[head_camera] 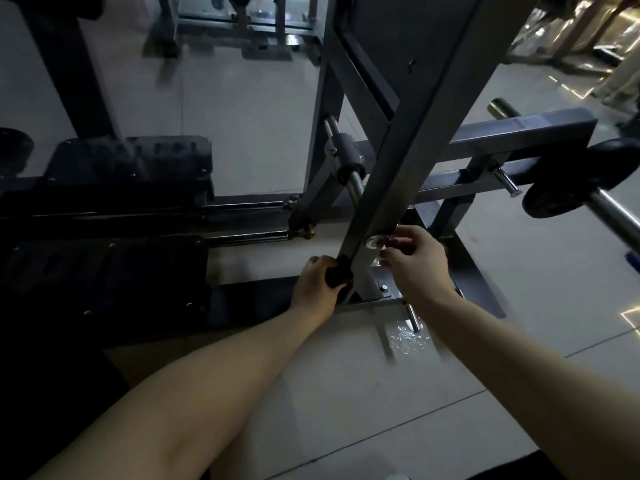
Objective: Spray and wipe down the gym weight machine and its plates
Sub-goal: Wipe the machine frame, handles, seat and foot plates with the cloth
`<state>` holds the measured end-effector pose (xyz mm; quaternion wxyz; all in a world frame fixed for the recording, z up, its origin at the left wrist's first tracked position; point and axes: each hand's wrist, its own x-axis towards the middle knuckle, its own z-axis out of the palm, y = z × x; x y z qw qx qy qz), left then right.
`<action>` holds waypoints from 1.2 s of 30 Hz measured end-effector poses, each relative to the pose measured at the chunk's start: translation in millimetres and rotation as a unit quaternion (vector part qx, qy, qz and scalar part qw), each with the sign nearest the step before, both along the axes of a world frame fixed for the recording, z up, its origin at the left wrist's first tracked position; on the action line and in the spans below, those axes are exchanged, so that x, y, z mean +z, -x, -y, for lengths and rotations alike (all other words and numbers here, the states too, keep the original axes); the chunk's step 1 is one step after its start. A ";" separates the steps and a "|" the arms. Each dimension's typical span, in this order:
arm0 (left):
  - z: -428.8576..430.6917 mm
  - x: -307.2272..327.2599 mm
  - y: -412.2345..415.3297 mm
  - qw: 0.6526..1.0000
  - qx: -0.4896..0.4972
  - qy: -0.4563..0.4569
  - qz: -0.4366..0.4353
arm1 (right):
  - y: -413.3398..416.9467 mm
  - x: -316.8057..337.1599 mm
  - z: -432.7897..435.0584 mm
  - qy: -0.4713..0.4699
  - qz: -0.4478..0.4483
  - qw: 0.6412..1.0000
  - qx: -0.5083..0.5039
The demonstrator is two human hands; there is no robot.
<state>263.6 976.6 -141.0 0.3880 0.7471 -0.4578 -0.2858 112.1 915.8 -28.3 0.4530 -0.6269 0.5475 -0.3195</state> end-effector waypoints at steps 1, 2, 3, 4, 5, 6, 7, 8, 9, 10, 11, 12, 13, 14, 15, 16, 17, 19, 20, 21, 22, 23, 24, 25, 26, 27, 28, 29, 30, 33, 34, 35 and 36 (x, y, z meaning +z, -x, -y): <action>0.1 7.6 -0.4 1.000 -0.002 -0.002 0.023 | 0.3 -1.6 0.2 -0.005 -0.001 1.000 -0.004; -1.4 15.6 -2.1 0.999 -0.007 -0.004 0.046 | 0.0 -2.4 -1.3 -0.016 -0.011 1.000 -0.005; -3.4 22.8 -5.4 0.998 -0.014 -0.001 0.069 | -0.9 -3.9 -3.3 -0.029 -0.022 0.999 -0.010; -6.4 29.3 -10.5 0.996 -0.023 0.002 0.090 | -2.3 -5.5 -5.6 -0.050 -0.038 0.998 -0.010; -10.8 36.8 -17.2 0.995 -0.030 0.007 0.099 | -3.5 -7.7 -7.4 -0.070 -0.059 0.996 0.003; -15.3 44.9 -24.3 0.995 -0.030 0.008 0.097 | -5.7 -6.1 -12.1 -0.094 -0.079 0.992 0.032; -20.4 53.8 -30.5 0.996 -0.029 0.006 0.088 | -8.2 -4.9 -17.8 -0.120 -0.097 0.986 0.068; -24.5 62.0 -36.8 0.996 -0.030 0.001 0.084 | -11.7 -4.9 -22.4 -0.135 -0.114 0.979 0.105; -28.3 71.5 -42.5 0.995 -0.035 -0.003 0.089 | -16.0 -3.9 -27.2 -0.135 -0.127 0.973 0.137; -31.2 80.6 -47.2 0.994 -0.039 -0.012 0.100 | -20.6 -1.8 -30.8 -0.126 -0.138 0.968 0.166; -33.5 91.7 -50.2 0.993 -0.043 -0.023 0.109 | -25.9 1.0 -33.5 -0.111 -0.141 0.966 0.188; -35.6 102.9 -52.6 0.991 -0.047 -0.036 0.116 | -31.9 5.3 -36.1 -0.102 -0.135 0.964 0.204; -38.5 114.0 -55.0 0.990 -0.051 -0.047 0.121 | -37.2 9.4 -38.6 -0.096 -0.122 0.965 0.214; -41.5 124.9 -57.6 0.990 -0.054 -0.056 0.119 | -42.3 14.1 -42.0 -0.091 -0.110 0.965 0.221; -45.6 137.1 -59.9 0.990 -0.057 -0.066 0.109 | -47.2 16.5 -45.6 -0.086 -0.096 0.966 0.224; -50.1 148.0 -63.5 0.991 -0.058 -0.074 0.099 | -52.0 19.2 -50.4 -0.089 -0.082 0.968 0.222; -55.6 159.4 -67.8 0.990 -0.059 -0.082 0.097 | -57.2 21.3 -54.9 -0.087 -0.070 0.969 0.218; -68.0 177.1 -78.0 0.989 -0.053 -0.097 0.097 | -66.7 25.9 -66.0 -0.079 -0.048 0.971 0.221; -74.0 182.8 -83.1 0.989 -0.050 -0.102 0.091 | -70.3 28.0 -70.8 -0.083 -0.031 0.971 0.224; -80.6 186.3 -89.3 0.990 -0.046 -0.106 0.080 | -73.7 29.4 -75.5 -0.093 -0.003 0.970 0.226; -87.3 187.2 -96.9 0.991 -0.038 -0.108 0.068 | -76.4 33.4 -82.0 -0.107 0.024 0.967 0.231; -94.5 187.8 -103.9 0.992 -0.031 -0.107 0.056 | -78.4 36.6 -88.4 -0.120 0.048 0.963 0.235; -101.5 188.0 -110.2 0.993 -0.024 -0.105 0.042 | -79.6 40.9 -94.8 -0.132 0.064 0.961 0.236; -108.2 188.3 -115.4 0.994 -0.021 -0.102 0.026 | -80.2 44.5 -100.1 -0.142 0.077 0.960 0.230; -114.0 187.2 -120.5 0.995 -0.020 -0.101 0.009 | -80.5 49.6 -105.7 -0.150 0.083 0.960 0.222; -120.2 186.0 -125.1 0.995 -0.025 -0.098 -0.007 | -81.3 55.4 -110.2 -0.159 0.090 0.960 0.214; -125.6 185.3 -128.2 0.995 -0.032 -0.094 -0.024 | -82.3 62.4 -113.8 -0.176 0.101 0.956 0.213; -129.2 185.5 -130.1 0.994 -0.040 -0.091 -0.038 | -83.3 70.1 -115.4 -0.199 0.112 0.948 0.221; -131.9 185.9 -130.6 0.994 -0.045 -0.088 -0.056 | -84.5 76.7 -115.3 -0.227 0.123 0.937 0.236; -128.2 191.6 -131.1 0.994 -0.040 -0.061 -0.087 | -89.4 95.3 -110.6 -0.269 0.141 0.908 0.287; -124.7 194.6 -132.3 0.995 -0.031 -0.053 -0.085 | -92.1 100.5 -109.6 -0.264 0.143 0.909 0.290; -120.9 196.8 -134.3 0.996 -0.022 -0.048 -0.073 | -95.3 104.4 -109.1 -0.256 0.146 0.912 0.285; -116.3 198.0 -136.7 0.997 -0.016 -0.048 -0.056 | -98.2 105.3 -107.1 -0.247 0.150 0.917 0.275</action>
